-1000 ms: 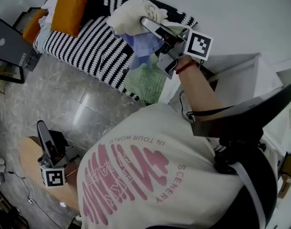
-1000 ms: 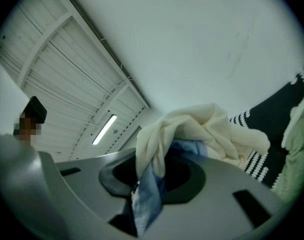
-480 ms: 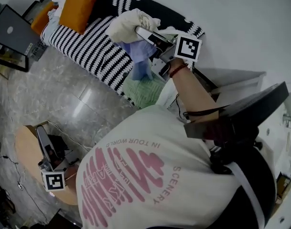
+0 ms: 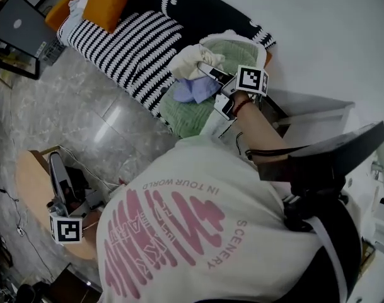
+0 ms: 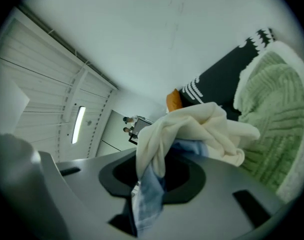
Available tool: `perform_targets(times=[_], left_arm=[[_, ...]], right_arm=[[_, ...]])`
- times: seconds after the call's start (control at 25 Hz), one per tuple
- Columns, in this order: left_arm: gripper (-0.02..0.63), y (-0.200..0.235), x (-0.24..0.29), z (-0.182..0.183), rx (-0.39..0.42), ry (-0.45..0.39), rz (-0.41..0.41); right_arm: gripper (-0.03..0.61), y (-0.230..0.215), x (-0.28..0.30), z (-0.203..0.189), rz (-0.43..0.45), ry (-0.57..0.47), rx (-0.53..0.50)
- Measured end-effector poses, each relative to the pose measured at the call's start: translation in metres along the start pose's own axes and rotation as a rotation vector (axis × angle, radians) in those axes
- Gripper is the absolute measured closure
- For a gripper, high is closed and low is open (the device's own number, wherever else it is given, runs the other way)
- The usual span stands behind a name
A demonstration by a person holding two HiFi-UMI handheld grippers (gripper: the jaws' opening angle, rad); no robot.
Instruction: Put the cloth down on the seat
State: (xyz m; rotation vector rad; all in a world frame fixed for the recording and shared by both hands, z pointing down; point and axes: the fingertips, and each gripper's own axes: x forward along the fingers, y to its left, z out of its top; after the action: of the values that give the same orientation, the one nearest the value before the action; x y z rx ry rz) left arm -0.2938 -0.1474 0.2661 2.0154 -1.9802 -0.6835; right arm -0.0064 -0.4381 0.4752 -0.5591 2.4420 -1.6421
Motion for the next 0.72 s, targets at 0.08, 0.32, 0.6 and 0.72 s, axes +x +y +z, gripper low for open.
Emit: perform_targets(times=[0.08,0.32,0.6,0.72], left_arm=[[0.603,-0.001,0.003,-0.003,-0.005,0.021,-0.003],[0.603,-0.009,0.022,-0.009,-0.016,0.083,-0.067],[0.603,-0.016,0.043,-0.022,-0.013,0.145,-0.129],[0.603,-0.018,0.046,-0.025,-0.009,0.154,-0.136]], right_arm=[[0.482,-0.021,-0.017,-0.010,-0.055,0.010,0.031],[0.482,-0.032,-0.047,-0.024,-0.070,-0.038,0.083],[0.482,-0.036,-0.063,-0.024,-0.196,0.084,-0.081],[0.482,-0.050,-0.074,-0.024,-0.335,0.199,-0.263]])
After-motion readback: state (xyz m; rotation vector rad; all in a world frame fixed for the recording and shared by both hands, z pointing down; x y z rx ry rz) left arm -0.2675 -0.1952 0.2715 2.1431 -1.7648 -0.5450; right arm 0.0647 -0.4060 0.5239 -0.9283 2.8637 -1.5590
